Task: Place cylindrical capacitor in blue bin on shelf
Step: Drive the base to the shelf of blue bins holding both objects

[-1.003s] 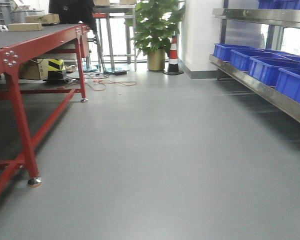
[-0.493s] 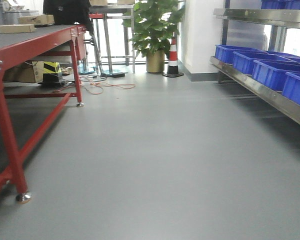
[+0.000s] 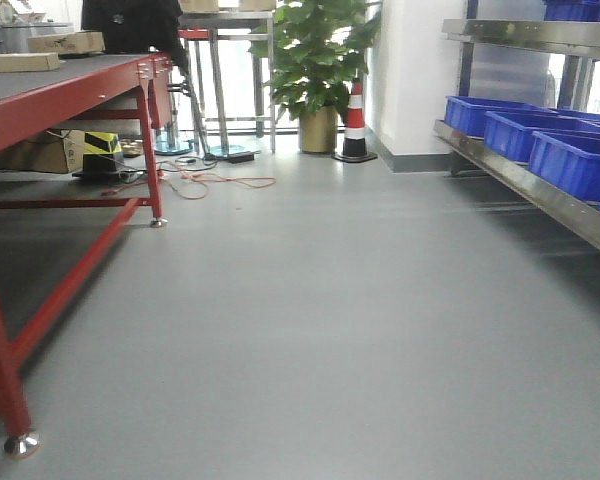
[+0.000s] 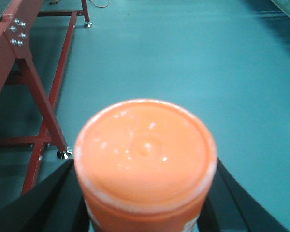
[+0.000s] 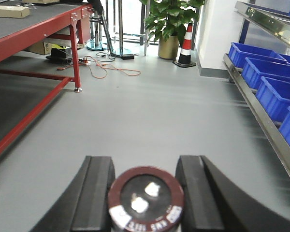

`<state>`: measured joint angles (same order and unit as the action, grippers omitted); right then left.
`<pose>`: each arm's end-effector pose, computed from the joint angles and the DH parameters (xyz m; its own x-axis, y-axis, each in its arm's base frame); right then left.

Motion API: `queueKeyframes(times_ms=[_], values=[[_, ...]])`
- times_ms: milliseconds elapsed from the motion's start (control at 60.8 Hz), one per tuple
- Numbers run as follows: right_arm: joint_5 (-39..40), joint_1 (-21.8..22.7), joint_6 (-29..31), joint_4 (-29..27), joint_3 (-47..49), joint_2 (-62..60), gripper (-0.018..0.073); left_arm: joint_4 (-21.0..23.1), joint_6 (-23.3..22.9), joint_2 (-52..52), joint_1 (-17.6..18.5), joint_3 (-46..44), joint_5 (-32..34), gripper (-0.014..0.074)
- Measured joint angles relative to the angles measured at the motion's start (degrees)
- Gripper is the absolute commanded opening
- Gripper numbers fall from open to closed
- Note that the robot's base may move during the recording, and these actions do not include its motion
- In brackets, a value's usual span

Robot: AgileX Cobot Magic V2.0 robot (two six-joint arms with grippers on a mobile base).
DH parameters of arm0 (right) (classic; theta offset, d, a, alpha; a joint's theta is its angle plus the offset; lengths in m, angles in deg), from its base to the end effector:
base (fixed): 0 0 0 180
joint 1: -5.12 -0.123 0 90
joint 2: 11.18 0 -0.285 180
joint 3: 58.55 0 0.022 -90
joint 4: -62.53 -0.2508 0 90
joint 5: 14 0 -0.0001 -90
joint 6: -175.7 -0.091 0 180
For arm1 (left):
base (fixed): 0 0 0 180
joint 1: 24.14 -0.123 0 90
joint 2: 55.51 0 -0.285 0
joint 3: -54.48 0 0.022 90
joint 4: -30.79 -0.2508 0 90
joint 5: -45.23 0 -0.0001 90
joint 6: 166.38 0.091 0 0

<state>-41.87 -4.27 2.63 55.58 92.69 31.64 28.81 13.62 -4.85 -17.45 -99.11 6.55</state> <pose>0.1093 0.0233 0.4021 -0.1560 -0.0396 -0.9870 -0.2201 0.9755 -0.0043 0.1400 -0.0144 0.3814 -0.4284 0.0774 -0.9002 0.1087 0.9935 0.0337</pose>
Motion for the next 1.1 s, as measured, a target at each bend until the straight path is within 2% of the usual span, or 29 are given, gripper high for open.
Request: queueKeyframes(times_ms=[1102], values=[[0.0,0.0,0.0,0.0,0.0,0.0,-0.0028,-0.1,0.0,0.0,0.0,0.0,0.0,-0.0111]])
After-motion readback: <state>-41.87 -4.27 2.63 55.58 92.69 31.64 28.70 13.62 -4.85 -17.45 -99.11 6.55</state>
